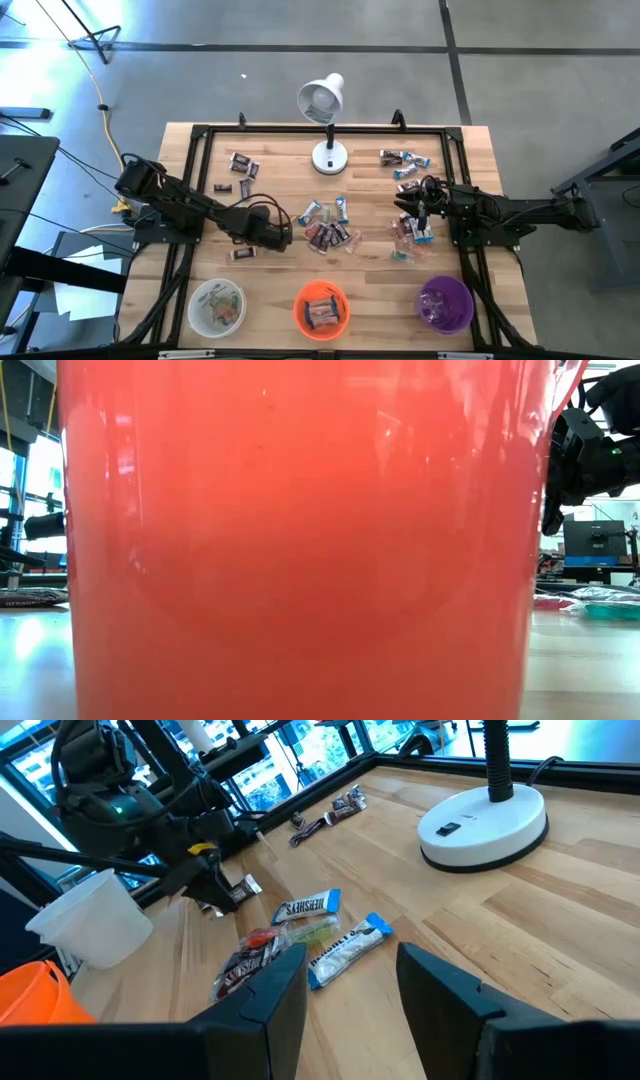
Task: Organize candy in baskets
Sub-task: Put the brown chocolate bar into the purple bucket
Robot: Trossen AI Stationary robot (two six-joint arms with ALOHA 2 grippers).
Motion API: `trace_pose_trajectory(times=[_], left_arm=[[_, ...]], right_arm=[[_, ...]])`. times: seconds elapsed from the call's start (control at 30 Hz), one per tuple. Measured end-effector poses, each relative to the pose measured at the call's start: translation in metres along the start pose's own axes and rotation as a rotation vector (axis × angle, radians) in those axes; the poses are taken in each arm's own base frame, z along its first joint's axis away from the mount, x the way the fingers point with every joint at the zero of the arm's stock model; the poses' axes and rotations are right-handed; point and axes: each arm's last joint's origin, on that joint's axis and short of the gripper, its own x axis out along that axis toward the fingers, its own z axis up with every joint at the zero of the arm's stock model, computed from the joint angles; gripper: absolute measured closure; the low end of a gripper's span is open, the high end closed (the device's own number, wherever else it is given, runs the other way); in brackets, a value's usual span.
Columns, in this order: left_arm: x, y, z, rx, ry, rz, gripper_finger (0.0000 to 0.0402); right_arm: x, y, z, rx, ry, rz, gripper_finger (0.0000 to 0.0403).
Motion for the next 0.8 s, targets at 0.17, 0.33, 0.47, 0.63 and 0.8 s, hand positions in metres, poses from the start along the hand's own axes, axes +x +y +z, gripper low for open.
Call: trace_pose_trajectory(times=[0.17, 0.33, 0.47, 0.63, 0.8], left_arm=[[0.0005, 0.0028, 0.0001, 0.07, 0.013, 0.033, 0.0261], [0.0009, 0.0052, 0.0005, 0.153, 0.019, 0.058, 0.0331], [0.0011, 0.0058, 0.0011, 0.239, 0.028, 0.064, 0.0388], [0.0014, 0.0054, 0.0011, 0.367, 0.021, 0.057, 0.0372], [0.0016, 0.0051, 0.0009, 0.464, 0.024, 0.053, 0.0354]], right_arm=[[0.0, 0.0, 0.0, 0.0, 0.0, 0.0, 0.0251], [0.0, 0.0, -0.0001, 0.0, 0.0, 0.0, 0.0251], [0.0, 0.0, -0.0001, 0.0, 0.0, 0.0, 0.0251], [0.0, 0.0, 0.0, 0.0, 0.0, 0.0, 0.0251], [0.0, 0.0, -0.0001, 0.0, 0.0, 0.0, 0.0251]])
